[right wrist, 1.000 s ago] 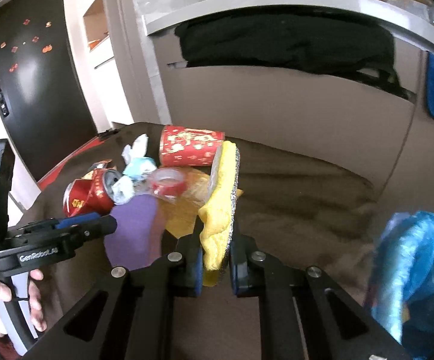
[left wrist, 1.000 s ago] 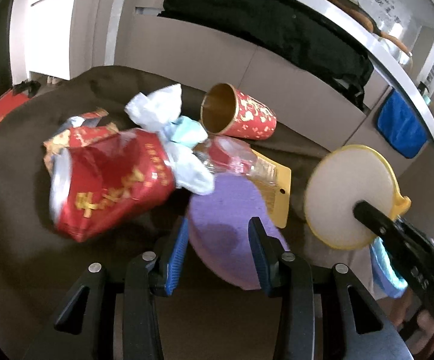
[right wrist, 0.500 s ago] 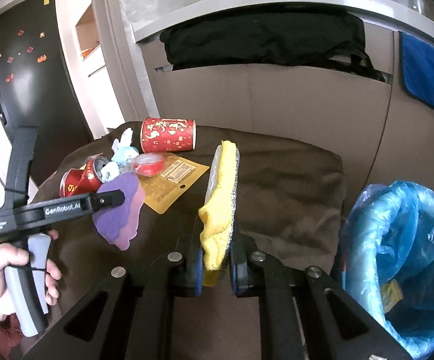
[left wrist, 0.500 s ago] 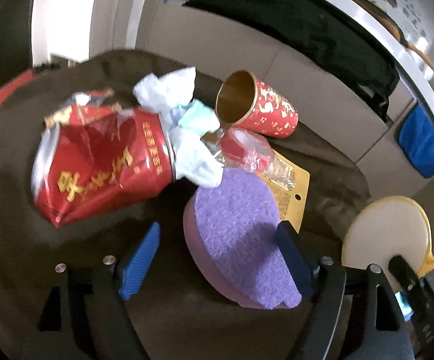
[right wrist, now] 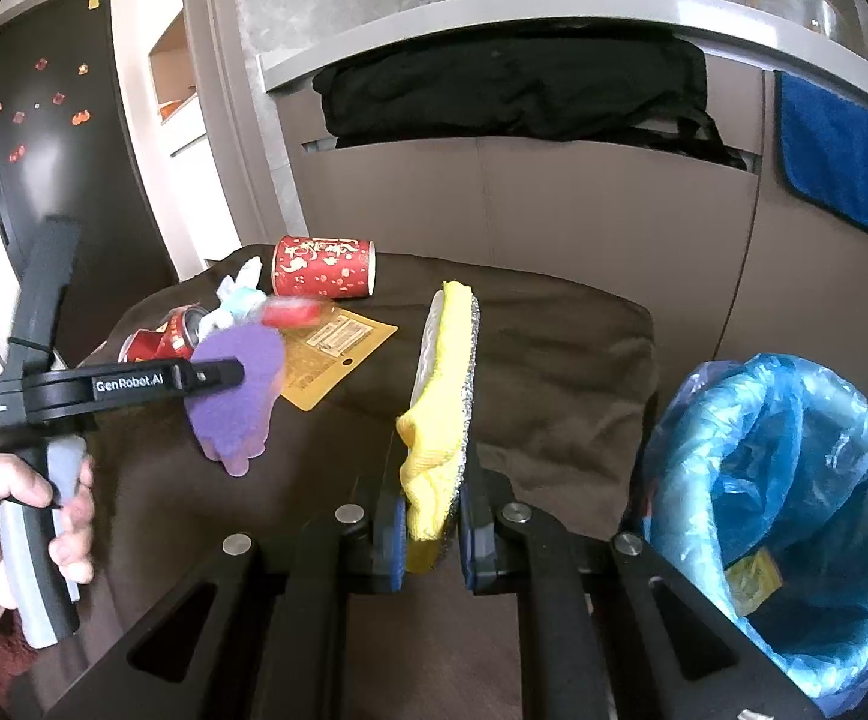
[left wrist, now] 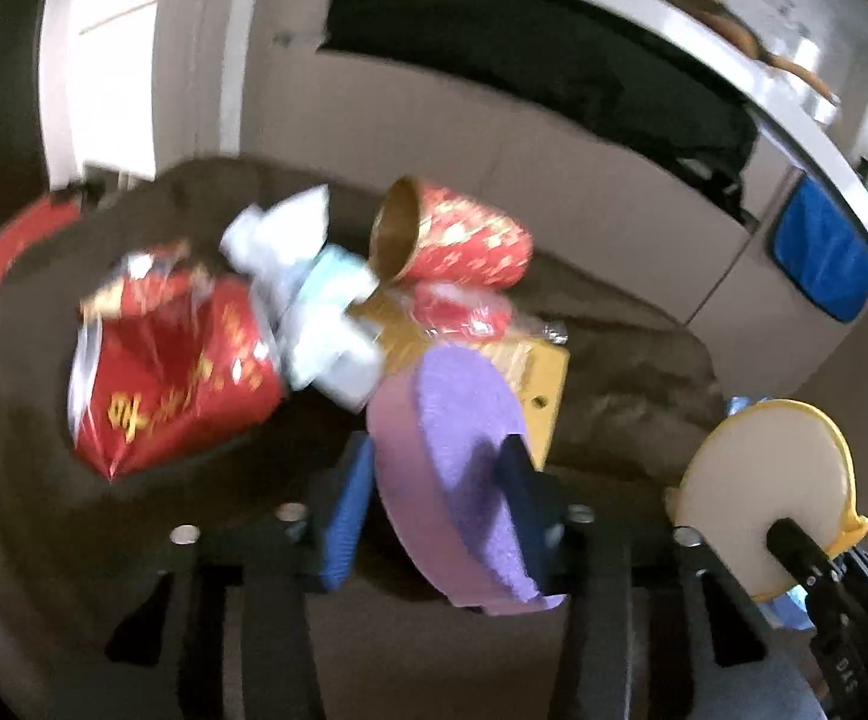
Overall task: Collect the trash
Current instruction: 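Grasp the purple sponge with the left tool while the right tool holds the yellow sponge, then carry both sponges over the blue-lined bin and open both tools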
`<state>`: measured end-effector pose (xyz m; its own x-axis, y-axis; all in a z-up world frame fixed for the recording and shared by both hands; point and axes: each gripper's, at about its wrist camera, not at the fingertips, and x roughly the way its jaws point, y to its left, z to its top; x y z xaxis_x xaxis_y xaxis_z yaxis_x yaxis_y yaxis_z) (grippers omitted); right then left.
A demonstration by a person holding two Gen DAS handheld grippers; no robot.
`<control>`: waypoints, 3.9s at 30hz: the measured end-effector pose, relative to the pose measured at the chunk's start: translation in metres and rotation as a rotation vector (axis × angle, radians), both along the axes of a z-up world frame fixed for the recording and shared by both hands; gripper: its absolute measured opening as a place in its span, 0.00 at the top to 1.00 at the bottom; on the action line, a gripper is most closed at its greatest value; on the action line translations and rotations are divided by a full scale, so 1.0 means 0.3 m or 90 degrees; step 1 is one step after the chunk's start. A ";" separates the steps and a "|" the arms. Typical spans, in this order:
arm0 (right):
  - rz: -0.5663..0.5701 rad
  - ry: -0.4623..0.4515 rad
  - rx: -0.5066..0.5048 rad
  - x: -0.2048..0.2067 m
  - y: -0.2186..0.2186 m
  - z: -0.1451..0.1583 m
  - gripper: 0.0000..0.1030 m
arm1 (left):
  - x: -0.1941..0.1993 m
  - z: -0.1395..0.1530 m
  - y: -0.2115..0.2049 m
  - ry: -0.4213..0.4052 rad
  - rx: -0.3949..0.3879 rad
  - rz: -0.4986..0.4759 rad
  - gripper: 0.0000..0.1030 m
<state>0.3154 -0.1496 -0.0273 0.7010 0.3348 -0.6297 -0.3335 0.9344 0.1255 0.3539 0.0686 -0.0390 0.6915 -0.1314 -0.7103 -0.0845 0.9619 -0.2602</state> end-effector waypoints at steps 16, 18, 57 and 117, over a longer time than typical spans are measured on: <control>-0.022 -0.011 -0.001 -0.030 -0.068 0.023 0.88 | 0.018 -0.040 -0.218 0.035 0.019 -0.132 0.66; -0.022 -0.013 -0.003 -0.033 -0.072 0.026 0.88 | 0.010 -0.038 -0.206 0.014 0.021 -0.102 0.68; -0.237 -0.074 -0.008 -0.145 -0.694 0.158 0.88 | -0.030 0.254 -0.985 -0.126 -0.008 -0.336 0.70; -0.199 -0.022 -0.011 -0.035 -0.519 0.076 0.68 | 0.024 0.116 -0.607 -0.090 0.076 -0.231 0.43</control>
<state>0.3048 -0.3052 -0.0045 0.7890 0.0888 -0.6079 -0.0333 0.9942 0.1020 0.3610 -0.1136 -0.0041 0.7075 -0.3075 -0.6363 0.2951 0.9467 -0.1294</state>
